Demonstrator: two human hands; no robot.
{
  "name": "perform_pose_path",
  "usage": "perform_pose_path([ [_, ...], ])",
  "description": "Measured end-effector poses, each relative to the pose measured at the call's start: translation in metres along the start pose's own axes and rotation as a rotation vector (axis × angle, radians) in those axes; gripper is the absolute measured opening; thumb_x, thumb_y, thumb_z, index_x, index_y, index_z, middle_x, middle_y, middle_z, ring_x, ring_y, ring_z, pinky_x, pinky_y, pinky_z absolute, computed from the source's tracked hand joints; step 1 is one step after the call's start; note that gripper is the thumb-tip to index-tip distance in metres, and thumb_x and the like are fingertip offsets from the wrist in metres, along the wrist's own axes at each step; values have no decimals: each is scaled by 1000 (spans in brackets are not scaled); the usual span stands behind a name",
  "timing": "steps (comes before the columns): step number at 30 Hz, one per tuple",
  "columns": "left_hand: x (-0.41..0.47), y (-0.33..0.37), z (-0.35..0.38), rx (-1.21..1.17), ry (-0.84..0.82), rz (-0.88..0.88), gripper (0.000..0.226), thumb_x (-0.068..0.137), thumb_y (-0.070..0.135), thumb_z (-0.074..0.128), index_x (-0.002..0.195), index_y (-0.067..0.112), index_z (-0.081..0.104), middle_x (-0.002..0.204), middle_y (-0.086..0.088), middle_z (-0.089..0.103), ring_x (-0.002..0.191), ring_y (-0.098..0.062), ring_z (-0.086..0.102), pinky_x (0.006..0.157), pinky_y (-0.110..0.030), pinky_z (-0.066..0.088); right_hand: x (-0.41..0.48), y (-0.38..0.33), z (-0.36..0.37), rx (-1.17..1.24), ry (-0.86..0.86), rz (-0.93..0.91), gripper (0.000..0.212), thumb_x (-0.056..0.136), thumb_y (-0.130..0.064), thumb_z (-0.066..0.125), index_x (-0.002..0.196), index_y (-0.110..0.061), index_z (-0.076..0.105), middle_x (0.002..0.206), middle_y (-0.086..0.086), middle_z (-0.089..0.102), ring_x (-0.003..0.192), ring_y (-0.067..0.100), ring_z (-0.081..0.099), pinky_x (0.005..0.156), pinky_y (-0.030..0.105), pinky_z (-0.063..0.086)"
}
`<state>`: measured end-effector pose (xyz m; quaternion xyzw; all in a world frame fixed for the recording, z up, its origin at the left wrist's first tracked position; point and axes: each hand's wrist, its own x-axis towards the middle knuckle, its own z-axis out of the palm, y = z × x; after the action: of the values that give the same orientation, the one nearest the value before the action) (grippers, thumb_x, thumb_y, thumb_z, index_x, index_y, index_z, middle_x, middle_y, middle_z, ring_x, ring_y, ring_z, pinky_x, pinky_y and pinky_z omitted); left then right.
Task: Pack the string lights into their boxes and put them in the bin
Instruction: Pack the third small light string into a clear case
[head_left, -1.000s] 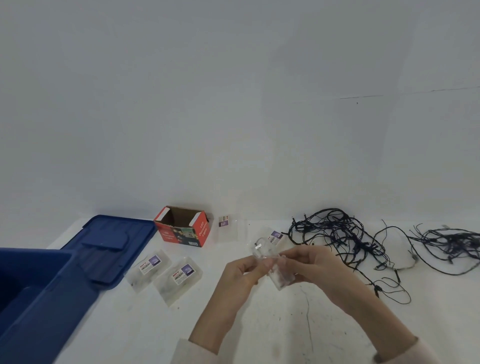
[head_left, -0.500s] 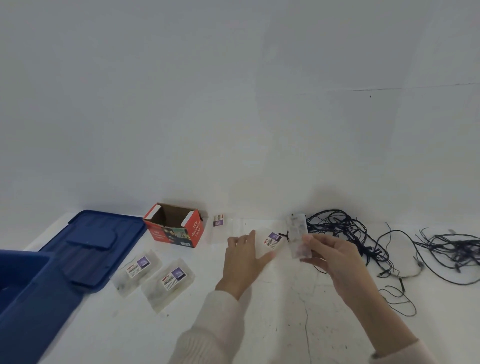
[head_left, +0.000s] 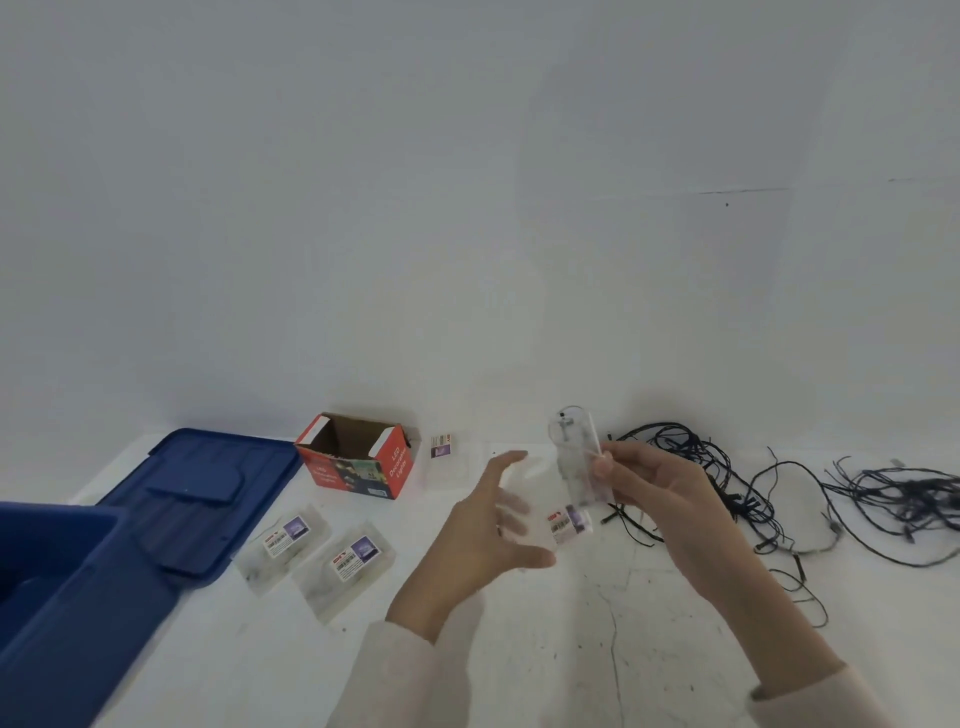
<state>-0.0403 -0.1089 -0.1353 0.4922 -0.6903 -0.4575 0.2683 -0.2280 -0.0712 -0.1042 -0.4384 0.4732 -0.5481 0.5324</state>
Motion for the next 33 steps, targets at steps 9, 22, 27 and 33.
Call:
perform_pose_path([
  [9,-42,41,-21,-789,241,88,63,65,12,73,124,17,52,93,-5,73,85,-15,65,86,-33,47,-19,-26,22,-60,4,-159,31,74,-28,67,98,-9,71,85,9,74,75,20,61,71,26,49],
  [22,-55,62,-20,-746,250,81,43,81,36,52,117,16,62,105,-12,71,100,-21,62,92,-35,46,-32,-58,17,-166,-117,-124,25,75,-26,69,91,-8,74,68,6,70,64,24,49,57,18,44],
  [27,-50,72,-11,-766,270,56,44,85,41,51,123,19,58,114,-6,68,108,-24,63,86,-37,53,-35,-57,19,-148,-65,-117,34,66,-34,69,89,-10,75,67,10,67,63,22,53,63,23,47],
  [33,-47,81,3,-802,342,54,43,91,42,45,127,20,54,123,-7,63,113,-25,60,86,-36,53,-39,-53,24,-139,27,-101,22,74,-30,71,87,-13,75,77,11,72,60,18,57,72,34,47],
])
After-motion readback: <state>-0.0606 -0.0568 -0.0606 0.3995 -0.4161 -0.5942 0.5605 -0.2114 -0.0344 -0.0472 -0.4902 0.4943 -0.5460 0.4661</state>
